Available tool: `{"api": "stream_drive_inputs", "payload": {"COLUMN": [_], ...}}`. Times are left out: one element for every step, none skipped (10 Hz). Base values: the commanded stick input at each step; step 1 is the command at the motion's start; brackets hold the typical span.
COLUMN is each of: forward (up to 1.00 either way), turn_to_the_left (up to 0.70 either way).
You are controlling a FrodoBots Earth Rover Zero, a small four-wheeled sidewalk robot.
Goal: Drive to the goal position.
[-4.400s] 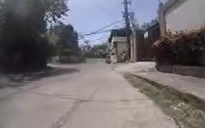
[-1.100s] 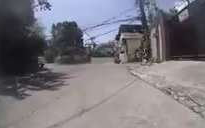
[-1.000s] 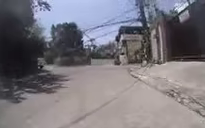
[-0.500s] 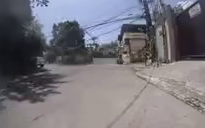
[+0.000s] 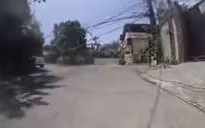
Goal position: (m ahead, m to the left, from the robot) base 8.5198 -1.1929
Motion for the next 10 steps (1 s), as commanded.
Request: {"api": "stream_drive_inputs", "payload": {"forward": [1.00, 1.00, 1.00, 1.00, 1.00, 1.00, 1.00, 1.00, 1.00, 1.00], "turn_to_the_left": [0.00, 0.00, 0.00, 0.00, 0.00, 0.00, 0.00, 0.00, 0.00, 0.00]}}
